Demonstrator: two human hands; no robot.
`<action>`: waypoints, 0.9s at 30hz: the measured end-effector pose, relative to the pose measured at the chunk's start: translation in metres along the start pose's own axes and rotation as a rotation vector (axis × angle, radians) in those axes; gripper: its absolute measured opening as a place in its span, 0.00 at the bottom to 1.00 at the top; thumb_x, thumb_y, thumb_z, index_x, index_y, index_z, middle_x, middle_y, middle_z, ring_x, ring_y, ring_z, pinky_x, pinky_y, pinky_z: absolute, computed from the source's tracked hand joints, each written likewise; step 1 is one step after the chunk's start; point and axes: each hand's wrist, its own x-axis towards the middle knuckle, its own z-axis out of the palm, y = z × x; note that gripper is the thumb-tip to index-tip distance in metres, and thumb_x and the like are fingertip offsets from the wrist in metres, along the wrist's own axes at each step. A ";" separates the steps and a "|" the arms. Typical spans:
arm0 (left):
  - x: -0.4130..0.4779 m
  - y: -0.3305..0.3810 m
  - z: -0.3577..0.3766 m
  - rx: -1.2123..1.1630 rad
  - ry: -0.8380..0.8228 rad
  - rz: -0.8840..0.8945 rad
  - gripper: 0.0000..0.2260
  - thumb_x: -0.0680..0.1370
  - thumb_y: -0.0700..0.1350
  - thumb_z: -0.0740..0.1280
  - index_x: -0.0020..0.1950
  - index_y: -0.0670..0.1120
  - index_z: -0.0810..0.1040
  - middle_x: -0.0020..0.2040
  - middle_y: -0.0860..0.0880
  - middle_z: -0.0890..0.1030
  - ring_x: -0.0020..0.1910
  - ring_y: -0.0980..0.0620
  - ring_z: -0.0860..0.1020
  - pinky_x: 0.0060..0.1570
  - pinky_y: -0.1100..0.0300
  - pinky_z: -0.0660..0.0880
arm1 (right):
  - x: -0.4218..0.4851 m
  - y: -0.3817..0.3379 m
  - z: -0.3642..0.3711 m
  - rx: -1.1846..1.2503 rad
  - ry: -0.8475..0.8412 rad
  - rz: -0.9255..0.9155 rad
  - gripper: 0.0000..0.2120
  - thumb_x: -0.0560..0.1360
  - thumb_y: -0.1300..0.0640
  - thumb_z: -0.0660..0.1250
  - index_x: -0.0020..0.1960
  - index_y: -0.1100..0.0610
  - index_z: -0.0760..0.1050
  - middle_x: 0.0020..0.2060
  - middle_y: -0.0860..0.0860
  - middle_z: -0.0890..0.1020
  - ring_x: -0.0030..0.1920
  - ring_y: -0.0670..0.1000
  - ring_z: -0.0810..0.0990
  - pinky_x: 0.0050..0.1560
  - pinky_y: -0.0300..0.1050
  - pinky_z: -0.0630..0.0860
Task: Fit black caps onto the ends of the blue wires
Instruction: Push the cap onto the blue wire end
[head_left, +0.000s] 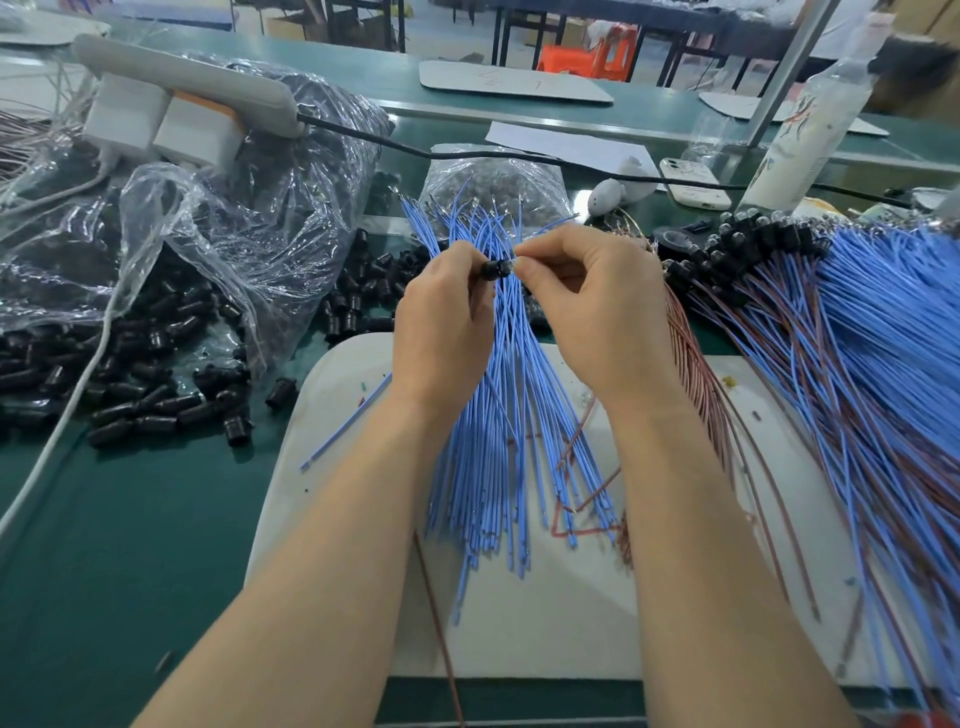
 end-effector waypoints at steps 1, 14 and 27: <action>0.000 0.000 0.000 0.017 -0.001 -0.001 0.05 0.78 0.38 0.62 0.47 0.38 0.75 0.42 0.44 0.80 0.42 0.44 0.76 0.44 0.45 0.73 | 0.000 0.000 0.001 -0.025 0.005 -0.007 0.04 0.74 0.62 0.70 0.47 0.58 0.83 0.38 0.48 0.83 0.40 0.45 0.81 0.49 0.39 0.78; 0.002 -0.002 -0.004 -0.049 -0.208 0.056 0.06 0.76 0.40 0.67 0.52 0.43 0.82 0.41 0.48 0.82 0.39 0.50 0.77 0.43 0.60 0.73 | 0.006 0.033 -0.004 0.052 -0.066 0.167 0.04 0.73 0.61 0.71 0.47 0.55 0.83 0.39 0.50 0.84 0.42 0.47 0.82 0.51 0.42 0.78; 0.003 -0.005 -0.003 0.021 -0.265 0.090 0.05 0.77 0.40 0.67 0.51 0.44 0.80 0.42 0.51 0.79 0.36 0.56 0.71 0.40 0.66 0.68 | 0.006 0.043 -0.006 0.026 -0.153 0.141 0.06 0.73 0.61 0.71 0.43 0.49 0.80 0.36 0.42 0.81 0.37 0.39 0.79 0.43 0.29 0.73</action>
